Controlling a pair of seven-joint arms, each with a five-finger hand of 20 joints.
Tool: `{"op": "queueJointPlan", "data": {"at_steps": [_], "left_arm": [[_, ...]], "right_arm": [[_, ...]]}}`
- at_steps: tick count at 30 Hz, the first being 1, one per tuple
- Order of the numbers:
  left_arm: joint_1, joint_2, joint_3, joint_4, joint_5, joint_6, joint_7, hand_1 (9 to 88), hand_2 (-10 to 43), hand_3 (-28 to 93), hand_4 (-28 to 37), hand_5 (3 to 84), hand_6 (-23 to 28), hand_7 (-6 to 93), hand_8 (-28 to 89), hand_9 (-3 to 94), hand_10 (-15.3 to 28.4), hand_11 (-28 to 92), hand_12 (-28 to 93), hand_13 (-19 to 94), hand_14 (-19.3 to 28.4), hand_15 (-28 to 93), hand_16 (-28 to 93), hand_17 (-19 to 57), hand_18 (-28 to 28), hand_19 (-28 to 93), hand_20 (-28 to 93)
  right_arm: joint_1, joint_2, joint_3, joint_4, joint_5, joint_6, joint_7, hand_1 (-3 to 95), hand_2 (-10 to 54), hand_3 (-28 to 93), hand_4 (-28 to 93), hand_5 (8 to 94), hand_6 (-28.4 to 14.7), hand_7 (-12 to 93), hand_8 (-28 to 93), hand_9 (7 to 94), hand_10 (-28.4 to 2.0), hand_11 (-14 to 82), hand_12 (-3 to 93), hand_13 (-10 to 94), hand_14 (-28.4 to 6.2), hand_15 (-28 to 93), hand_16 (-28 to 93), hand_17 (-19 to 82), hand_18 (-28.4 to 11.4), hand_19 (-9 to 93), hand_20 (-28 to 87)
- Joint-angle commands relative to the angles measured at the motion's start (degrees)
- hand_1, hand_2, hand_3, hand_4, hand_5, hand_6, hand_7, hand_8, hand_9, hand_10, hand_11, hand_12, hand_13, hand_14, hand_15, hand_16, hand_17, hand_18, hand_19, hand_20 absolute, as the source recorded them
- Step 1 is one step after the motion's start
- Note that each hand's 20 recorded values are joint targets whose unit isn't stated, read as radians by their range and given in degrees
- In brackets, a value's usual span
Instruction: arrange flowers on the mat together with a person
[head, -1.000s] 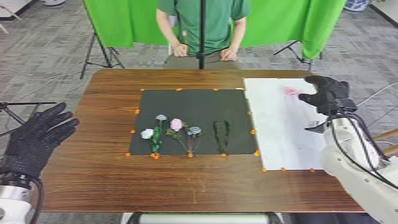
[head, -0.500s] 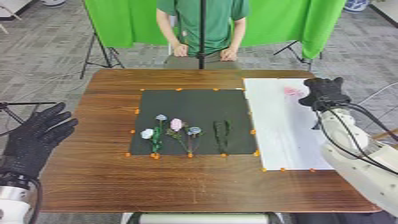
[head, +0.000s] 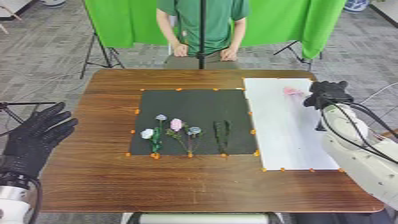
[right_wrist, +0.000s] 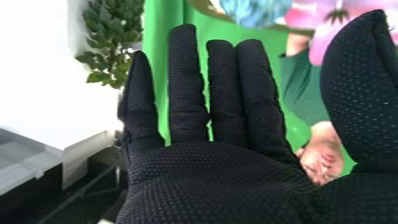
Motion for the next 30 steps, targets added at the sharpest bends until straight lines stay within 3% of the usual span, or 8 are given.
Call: {"op": "queueJointPlan", "data": {"at_steps": [1, 7, 12, 15, 19, 26, 30], "left_arm": [[0.7, -0.42, 0.02, -0.15, -0.07, 0.00, -0.26, 24.8, 0.4, 69, -23.6, 38.6, 4.8, 16.7, -7, 33.6, 13.4, 22, 17, 31, 16.0, 25, 3, -4.9, 22.3, 39, 12], [0.6, -0.35, 0.17, -0.04, -0.12, 0.02, -0.20, 24.7, 0.4, 69, -23.6, 38.6, 4.7, 16.7, -7, 33.6, 13.4, 22, 17, 31, 16.0, 25, 3, -4.9, 22.3, 39, 12], [0.9, -0.73, 0.02, -0.14, -0.05, -0.14, -0.37, 24.8, 0.4, 69, -23.5, 38.6, 4.7, 16.6, -7, 33.6, 13.5, 22, 17, 31, 16.1, 25, 3, -4.9, 22.3, 39, 12], [0.8, -0.90, -0.16, -0.21, 0.07, -0.41, -0.63, 25.0, 0.5, 69, -23.5, 38.6, 4.7, 16.7, -7, 33.6, 13.5, 22, 17, 31, 16.0, 25, 3, -4.9, 22.3, 39, 12], [0.8, -0.94, -0.24, -0.24, 0.09, -0.47, -0.60, 25.1, 0.6, 69, -23.4, 38.6, 4.7, 16.8, -7, 33.7, 13.5, 22, 17, 31, 16.0, 25, 3, -4.9, 22.3, 39, 12], [0.8, -1.03, -0.27, -0.26, 0.18, -0.55, -0.88, 25.2, 0.7, 69, -23.2, 38.7, 4.8, 16.6, -7, 33.6, 13.5, 22, 17, 31, 16.0, 25, 3, -4.9, 22.3, 39, 12], [0.5, -1.13, -0.25, -0.19, 0.26, -0.70, -1.35, 25.1, 0.7, 69, -23.2, 38.7, 4.9, 16.5, -7, 33.6, 13.5, 22, 17, 31, 16.1, 25, 3, -4.9, 22.3, 39, 12]], "right_arm": [[1.1, -0.5, 0.4, 2.7, -0.2, -0.2, -1.0, 28.9, -9.5, 84, -28, 46.9, 3.5, 21, -15, 50.4, -4.0, 12.6, 17.2, 48, -4.6, 24, 26, 12, -17.0, 49, 28], [1.6, -0.5, -0.3, 3.7, -0.4, 0.6, -2.3, 32.1, -9.5, 84, -28, 53.8, 5.6, 24, -16, 57.5, -3.3, 15.8, 17.5, 55, -3.8, 27, 25, 14, -16.6, 50, 28], [0.9, -0.4, -0.5, 4.3, -1.7, 2.7, -4.0, 39.2, -9.5, 82, -28, 60.8, 7.2, 28, -13, 66.8, -4.6, 20.8, 19.5, 63, -2.7, 33, 24, 17, -15.3, 53, 30], [0.0, -0.5, -0.4, 4.5, -2.9, 4.7, -4.8, 47.3, -9.5, 77, -28, 69.6, 7.5, 33, -8, 80.0, -3.9, 8.9, 34.9, 70, -0.6, 29, 36, 22, -14.3, 58, 32], [-1.2, -0.2, 0.1, 3.3, -2.8, 7.9, -5.8, 50.7, -9.5, 79, -28, 78.8, 7.2, 33, -3, 88.6, -4.7, 8.9, 40.4, 77, -0.6, 29, 42, 25, -14.2, 63, 35], [-4.7, 0.7, 1.9, -8.5, -2.4, 17.0, -8.1, 50.3, -9.5, 81, -28, 80.6, 6.8, 32, -1, 90.1, -5.1, 8.9, 41.9, 78, -1.1, 31, 42, 25, -14.5, 64, 36], [-1.4, -0.5, -3.3, -14.8, -1.4, 21.6, -12.7, 50.2, -9.5, 81, -28, 80.5, 6.8, 32, -1, 90.0, -5.1, 8.7, 42.3, 78, -0.9, 31, 43, 25, -14.6, 64, 36]]}}
